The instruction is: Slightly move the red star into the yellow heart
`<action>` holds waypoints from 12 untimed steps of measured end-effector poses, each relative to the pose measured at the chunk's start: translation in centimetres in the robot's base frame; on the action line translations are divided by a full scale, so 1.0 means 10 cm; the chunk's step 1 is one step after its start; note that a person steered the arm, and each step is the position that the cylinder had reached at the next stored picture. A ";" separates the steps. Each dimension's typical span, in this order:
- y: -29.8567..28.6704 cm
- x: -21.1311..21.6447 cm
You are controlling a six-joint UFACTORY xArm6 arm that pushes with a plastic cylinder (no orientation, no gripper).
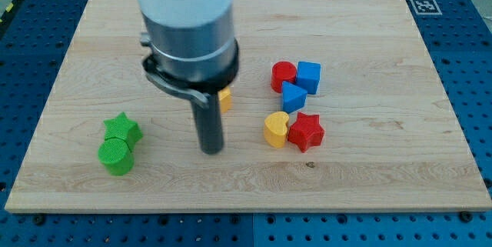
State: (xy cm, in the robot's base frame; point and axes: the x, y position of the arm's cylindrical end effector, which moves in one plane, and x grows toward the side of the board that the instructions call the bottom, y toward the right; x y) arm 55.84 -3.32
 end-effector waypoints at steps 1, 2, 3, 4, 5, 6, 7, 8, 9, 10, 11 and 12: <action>0.20 0.17; 0.20 0.18; 0.31 0.27; 0.81 0.43; 1.09 0.45; 1.50 0.45; 1.87 0.45; 2.16 0.35; 2.22 0.19; 1.94 0.02; 1.79 -0.12; 1.79 -0.12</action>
State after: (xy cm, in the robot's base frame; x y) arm 54.65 14.58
